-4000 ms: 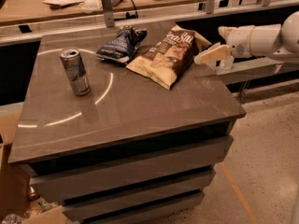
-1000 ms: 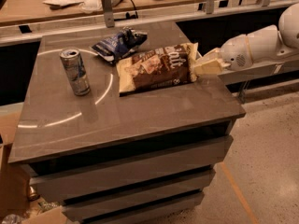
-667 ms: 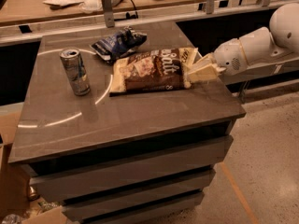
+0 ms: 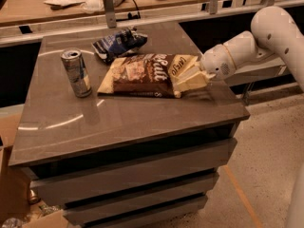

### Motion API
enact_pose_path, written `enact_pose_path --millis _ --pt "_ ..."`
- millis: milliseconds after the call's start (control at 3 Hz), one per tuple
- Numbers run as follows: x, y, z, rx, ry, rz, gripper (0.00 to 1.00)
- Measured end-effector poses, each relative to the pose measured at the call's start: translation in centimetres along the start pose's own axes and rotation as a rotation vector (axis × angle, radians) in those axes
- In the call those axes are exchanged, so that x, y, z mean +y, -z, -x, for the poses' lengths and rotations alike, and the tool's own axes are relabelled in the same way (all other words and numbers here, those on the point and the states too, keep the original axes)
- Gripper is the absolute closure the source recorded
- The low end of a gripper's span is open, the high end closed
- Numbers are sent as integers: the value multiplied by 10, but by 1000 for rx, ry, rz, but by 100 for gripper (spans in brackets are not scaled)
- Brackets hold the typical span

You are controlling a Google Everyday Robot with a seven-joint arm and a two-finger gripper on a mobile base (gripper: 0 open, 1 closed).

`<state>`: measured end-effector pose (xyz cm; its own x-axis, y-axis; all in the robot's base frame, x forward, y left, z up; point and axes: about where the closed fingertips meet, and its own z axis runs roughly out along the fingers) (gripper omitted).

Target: Move brown chip bag near redbull can

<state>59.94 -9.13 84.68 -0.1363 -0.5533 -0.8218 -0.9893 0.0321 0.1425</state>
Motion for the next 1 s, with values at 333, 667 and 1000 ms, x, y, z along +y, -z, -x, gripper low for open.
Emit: enact_pose_path --millis 333,667,1000 --pt "2 -17 10 -6 37 56 100" --pt "6 -26 22 -1 62 50 100" --pt "10 -34 26 -6 43 21 83"
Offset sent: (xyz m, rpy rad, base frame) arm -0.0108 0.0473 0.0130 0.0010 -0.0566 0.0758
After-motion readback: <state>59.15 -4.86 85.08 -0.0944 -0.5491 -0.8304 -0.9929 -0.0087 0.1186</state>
